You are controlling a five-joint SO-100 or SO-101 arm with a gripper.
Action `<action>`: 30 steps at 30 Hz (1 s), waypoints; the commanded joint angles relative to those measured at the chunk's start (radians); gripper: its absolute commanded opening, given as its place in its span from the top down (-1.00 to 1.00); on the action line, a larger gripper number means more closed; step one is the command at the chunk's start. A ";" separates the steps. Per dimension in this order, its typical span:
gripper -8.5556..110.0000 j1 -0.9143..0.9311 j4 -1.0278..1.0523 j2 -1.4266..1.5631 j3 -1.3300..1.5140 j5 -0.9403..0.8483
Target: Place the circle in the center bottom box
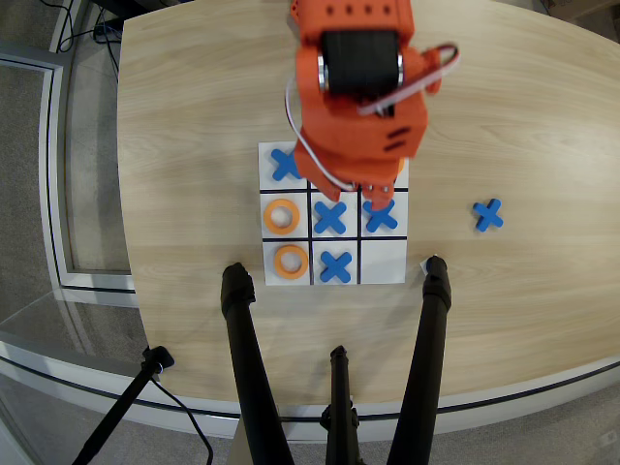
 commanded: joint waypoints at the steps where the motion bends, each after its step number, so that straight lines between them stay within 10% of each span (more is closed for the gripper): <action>1: 0.59 0.009 0.117 0.175 0.018 -0.029; 30: 0.86 -0.071 0.015 1.187 1.230 -0.222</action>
